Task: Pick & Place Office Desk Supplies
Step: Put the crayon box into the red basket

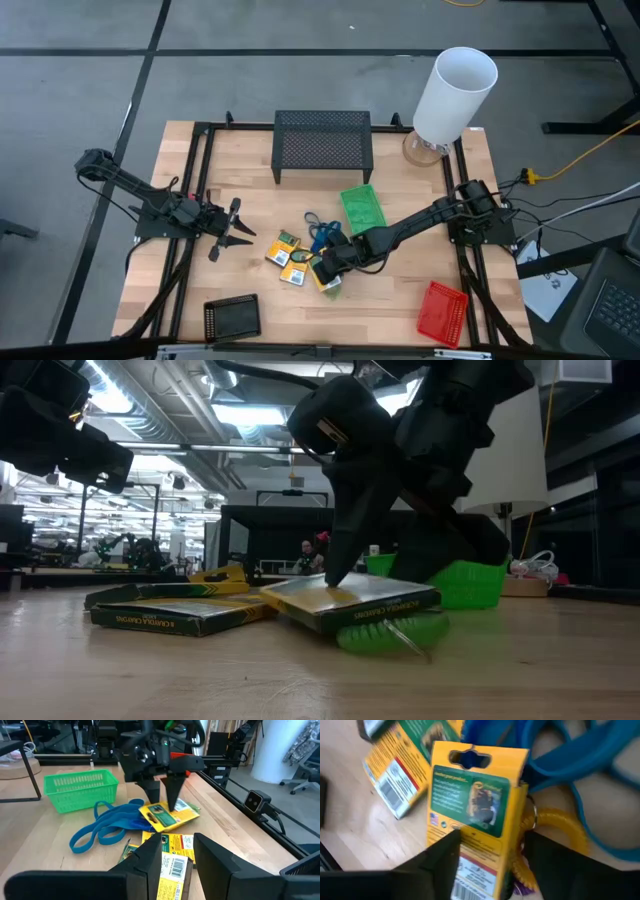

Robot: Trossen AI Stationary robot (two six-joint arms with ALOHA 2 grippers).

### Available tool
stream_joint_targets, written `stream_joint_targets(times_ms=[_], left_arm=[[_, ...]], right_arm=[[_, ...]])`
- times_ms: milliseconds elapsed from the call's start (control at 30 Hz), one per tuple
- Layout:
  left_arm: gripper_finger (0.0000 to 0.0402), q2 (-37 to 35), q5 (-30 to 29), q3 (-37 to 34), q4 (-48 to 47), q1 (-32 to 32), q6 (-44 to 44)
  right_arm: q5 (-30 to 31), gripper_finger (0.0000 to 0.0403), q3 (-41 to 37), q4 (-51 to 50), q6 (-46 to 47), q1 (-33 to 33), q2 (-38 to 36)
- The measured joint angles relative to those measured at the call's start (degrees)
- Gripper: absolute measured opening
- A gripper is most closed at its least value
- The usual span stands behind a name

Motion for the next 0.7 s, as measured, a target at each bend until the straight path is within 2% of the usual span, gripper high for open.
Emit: stream_joint_targets(times_ms=[267, 433, 700], left_arm=[[0.0111, -0.02, -0.07, 0.0, -0.35, 0.0, -0.46], [0.0111, -0.02, -0.05, 0.0, -0.37, 0.0, -0.54], [0.0111, 0.0, -0.03, 0.0, -0.35, 0.02, -1.05]], right_arm=[[-0.06, 0.003, 0.66, 1.1, -1.6, -1.74, -0.45], [-0.06, 0.0031, 0.44, 0.78, -3.05, -2.59, -2.4], [5.21, 0.0031, 5.64, 1.2, -10.34, -2.78, -7.24]])
